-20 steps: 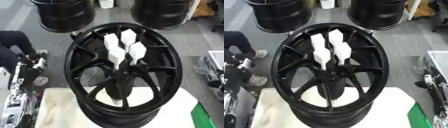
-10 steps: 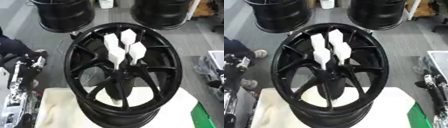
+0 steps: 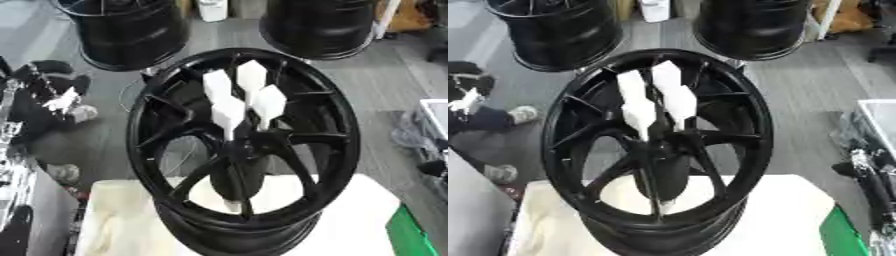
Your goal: Pull the pin out of the wheel hub.
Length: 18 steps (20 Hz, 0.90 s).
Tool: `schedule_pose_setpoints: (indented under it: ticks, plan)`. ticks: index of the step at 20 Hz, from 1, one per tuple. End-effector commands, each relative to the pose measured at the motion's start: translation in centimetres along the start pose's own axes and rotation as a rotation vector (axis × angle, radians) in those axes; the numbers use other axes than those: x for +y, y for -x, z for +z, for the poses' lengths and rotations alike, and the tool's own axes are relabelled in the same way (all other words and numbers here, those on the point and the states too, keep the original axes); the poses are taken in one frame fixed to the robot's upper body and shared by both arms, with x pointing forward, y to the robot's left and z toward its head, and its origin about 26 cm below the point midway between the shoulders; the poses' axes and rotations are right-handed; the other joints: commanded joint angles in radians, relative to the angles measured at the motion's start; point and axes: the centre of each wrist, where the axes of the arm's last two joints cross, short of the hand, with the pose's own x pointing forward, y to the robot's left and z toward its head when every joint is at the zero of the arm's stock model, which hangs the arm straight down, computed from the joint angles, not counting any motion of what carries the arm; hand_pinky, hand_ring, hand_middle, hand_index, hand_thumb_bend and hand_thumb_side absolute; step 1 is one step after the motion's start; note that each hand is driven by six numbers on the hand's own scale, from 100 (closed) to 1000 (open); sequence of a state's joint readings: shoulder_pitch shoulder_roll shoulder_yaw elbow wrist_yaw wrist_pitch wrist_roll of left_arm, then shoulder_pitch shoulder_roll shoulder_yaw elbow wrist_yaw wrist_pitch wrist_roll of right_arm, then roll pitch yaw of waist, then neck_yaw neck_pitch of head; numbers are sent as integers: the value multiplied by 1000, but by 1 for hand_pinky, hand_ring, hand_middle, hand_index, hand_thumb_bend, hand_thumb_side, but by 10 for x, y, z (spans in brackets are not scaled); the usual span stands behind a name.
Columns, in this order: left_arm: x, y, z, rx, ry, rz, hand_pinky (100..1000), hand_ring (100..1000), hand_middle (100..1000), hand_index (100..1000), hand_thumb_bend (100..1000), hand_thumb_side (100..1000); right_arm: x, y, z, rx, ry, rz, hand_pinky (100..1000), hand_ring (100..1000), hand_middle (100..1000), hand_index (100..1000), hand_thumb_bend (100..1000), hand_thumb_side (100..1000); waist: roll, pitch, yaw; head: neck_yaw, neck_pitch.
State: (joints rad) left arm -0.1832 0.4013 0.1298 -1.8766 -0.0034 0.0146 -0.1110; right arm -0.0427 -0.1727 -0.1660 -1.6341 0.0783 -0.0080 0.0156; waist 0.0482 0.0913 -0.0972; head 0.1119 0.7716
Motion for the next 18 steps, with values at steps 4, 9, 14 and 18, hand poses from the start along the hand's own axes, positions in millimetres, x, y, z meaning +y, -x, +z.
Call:
schedule_pose_setpoints:
  ticks: [4, 9, 14, 18]
  plan:
    - [5, -17, -38, -80, 267, -259, 702, 645, 670, 757, 609, 332, -12, -5, -1, -14, 14, 48, 670, 568, 878, 972, 100, 725, 11, -23, 2, -9, -2]
    - [11, -15, -67, -87, 470, -475, 712, 659, 683, 778, 619, 316, -13, -3, 0, -5, 17, 52, 671, 568, 878, 972, 100, 725, 12, -30, 3, -17, -2]
    - [36, -17, -84, -75, 616, -692, 712, 660, 676, 774, 624, 316, -11, -2, 1, -3, 11, 45, 671, 568, 878, 972, 100, 726, 6, -31, -6, -13, -2]
    - [63, -34, -85, -70, 692, -773, 711, 660, 675, 773, 626, 313, -8, -2, 0, -7, -2, 39, 671, 569, 878, 972, 100, 726, 2, -29, -19, 0, -2]
